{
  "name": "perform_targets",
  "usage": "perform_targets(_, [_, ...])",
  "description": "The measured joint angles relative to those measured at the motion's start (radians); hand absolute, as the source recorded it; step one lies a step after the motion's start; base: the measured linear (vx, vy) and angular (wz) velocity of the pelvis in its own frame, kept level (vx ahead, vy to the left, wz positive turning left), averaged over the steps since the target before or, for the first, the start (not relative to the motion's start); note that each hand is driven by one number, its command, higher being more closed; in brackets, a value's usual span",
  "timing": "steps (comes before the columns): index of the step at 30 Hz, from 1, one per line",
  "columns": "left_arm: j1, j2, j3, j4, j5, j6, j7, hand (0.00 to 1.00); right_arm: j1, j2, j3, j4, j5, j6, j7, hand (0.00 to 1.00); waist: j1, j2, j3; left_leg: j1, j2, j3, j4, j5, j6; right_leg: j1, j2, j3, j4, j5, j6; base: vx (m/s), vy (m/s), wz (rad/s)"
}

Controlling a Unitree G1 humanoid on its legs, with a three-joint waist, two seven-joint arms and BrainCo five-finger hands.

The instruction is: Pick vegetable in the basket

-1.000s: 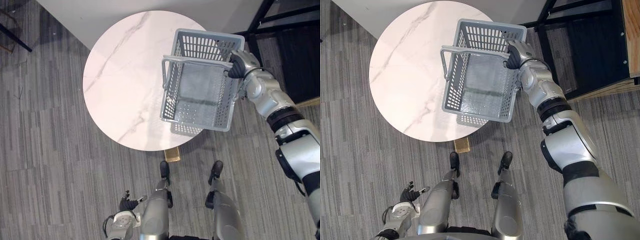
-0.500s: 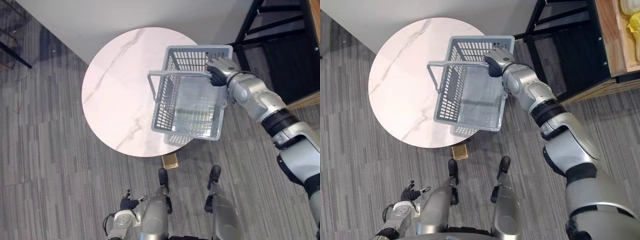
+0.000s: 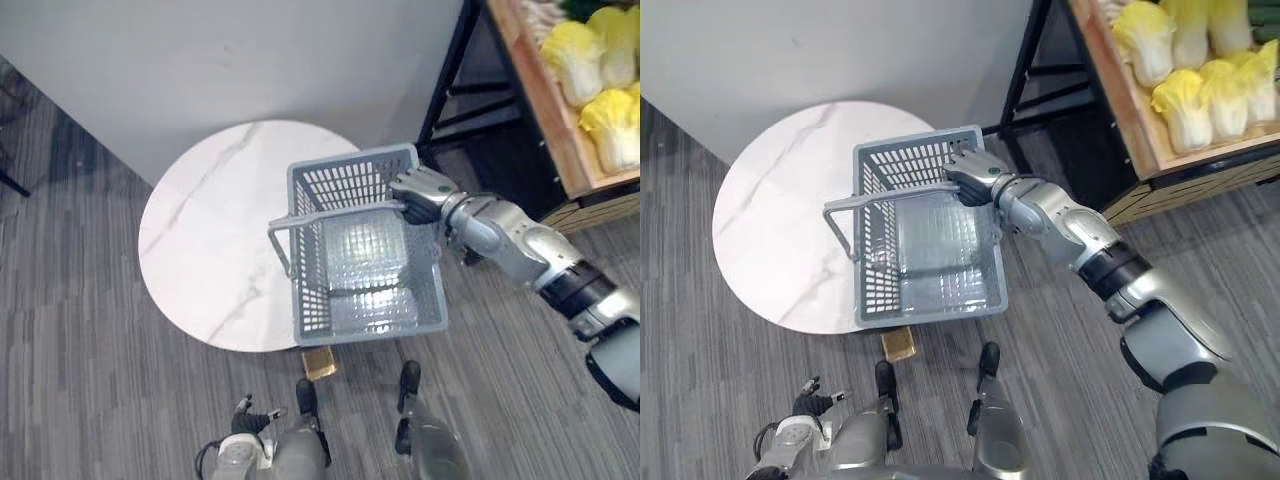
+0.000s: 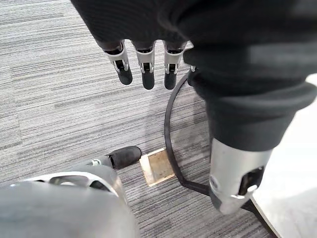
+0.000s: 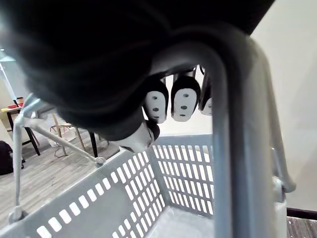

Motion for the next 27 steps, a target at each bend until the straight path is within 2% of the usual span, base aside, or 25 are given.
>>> perform_targets(3, [0.006,0.000,0.008,0.015,0.035,0.004,-0.016,0.00,0.083,-0.075,-0.010,-0.118,0.076,-0.010,0.015,1.00,-0.004,-0.001,-0.028,0.019,0.001,0.012,-0.002,-0.007,-0.005,0.010,0.003,0.014,-0.004,0.000,0.001,0.02,0.007,-0.16])
perform_targets(7, [0.038,0.001,0.023,0.015,0.036,0.004,-0.018,0.00,0.249,-0.133,-0.065,-0.234,0.144,-0.046,0.040,1.00,-0.012,-0.012,-0.068,0.030,0.006,0.023,-0.009,-0.009,-0.008,0.014,0.011,0.024,-0.011,-0.001,0.002,0.02,-0.004,-0.09])
perform_targets(10, [0.051,0.002,0.029,0.017,0.037,0.004,-0.020,0.00,0.351,-0.171,-0.116,-0.292,0.180,-0.051,0.059,1.00,-0.018,-0.013,-0.080,0.036,0.007,0.026,-0.009,-0.010,-0.009,0.019,0.013,0.026,-0.014,0.000,0.002,0.02,-0.004,-0.03])
perform_targets(11, [0.063,0.002,0.029,0.017,0.037,0.004,-0.021,0.00,0.396,-0.177,-0.139,-0.306,0.183,-0.053,0.059,1.00,-0.026,-0.014,-0.081,0.050,0.008,0.027,-0.009,-0.012,-0.012,0.034,0.014,0.026,-0.017,-0.001,0.002,0.03,-0.006,-0.05])
perform_targets(17, [0.095,0.008,0.028,0.017,0.037,0.004,-0.042,0.00,0.542,-0.205,-0.201,-0.336,0.191,-0.071,0.060,1.00,-0.028,-0.027,-0.105,0.082,0.020,0.042,0.004,-0.036,-0.025,0.062,0.024,0.040,-0.010,-0.013,0.005,0.02,-0.010,-0.07])
perform_targets(22, [0.129,0.019,0.005,0.018,0.037,0.005,-0.063,0.00,0.732,-0.191,-0.307,-0.354,0.190,-0.076,0.059,1.00,-0.029,-0.034,-0.107,0.079,0.074,0.033,0.216,-0.157,-0.033,0.082,0.031,0.049,0.130,-0.096,0.002,0.01,-0.004,-0.05])
perform_targets(24, [0.129,0.028,-0.011,0.014,0.037,0.004,-0.065,0.00,0.789,-0.187,-0.361,-0.383,0.187,-0.079,0.056,1.00,-0.035,-0.040,-0.108,0.053,0.080,0.045,0.282,-0.191,-0.029,0.059,0.027,0.071,0.157,-0.098,0.001,-0.04,0.057,-0.29])
perform_targets(26, [0.119,0.042,-0.018,0.006,0.037,-0.001,-0.065,0.00,0.800,-0.186,-0.396,-0.414,0.179,-0.082,0.048,1.00,-0.044,-0.047,-0.112,-0.034,0.085,0.084,0.392,-0.239,-0.008,-0.022,0.019,0.117,0.182,-0.092,0.022,-0.19,0.148,-0.61])
perform_targets(27, [0.112,0.059,-0.031,-0.008,0.037,-0.002,-0.071,0.00,0.799,-0.185,-0.404,-0.425,0.169,-0.080,0.034,1.00,-0.059,-0.076,-0.112,-0.114,0.077,0.104,0.485,-0.274,0.016,-0.083,0.006,0.161,0.172,-0.084,0.040,-0.30,0.253,-0.94])
